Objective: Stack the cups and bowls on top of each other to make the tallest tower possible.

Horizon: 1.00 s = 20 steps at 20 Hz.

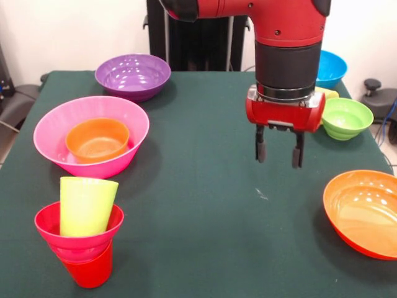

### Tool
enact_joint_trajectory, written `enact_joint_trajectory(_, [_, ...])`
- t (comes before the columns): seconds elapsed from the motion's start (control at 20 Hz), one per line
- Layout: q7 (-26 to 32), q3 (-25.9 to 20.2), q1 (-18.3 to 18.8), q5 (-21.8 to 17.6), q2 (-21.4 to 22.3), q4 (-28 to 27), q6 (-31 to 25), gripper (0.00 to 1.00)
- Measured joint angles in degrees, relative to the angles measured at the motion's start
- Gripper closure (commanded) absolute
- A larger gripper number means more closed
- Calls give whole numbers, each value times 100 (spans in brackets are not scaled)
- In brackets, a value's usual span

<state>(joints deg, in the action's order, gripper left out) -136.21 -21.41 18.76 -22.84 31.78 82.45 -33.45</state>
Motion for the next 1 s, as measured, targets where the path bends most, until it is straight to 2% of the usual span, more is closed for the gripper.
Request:
enact_joint_trajectory(0.55, [-231, 559, -453, 632, -336, -331, 592, 0])
enact_joint_trajectory(1.0, [-232, 748, -627, 1172, -450, -331, 686, 0])
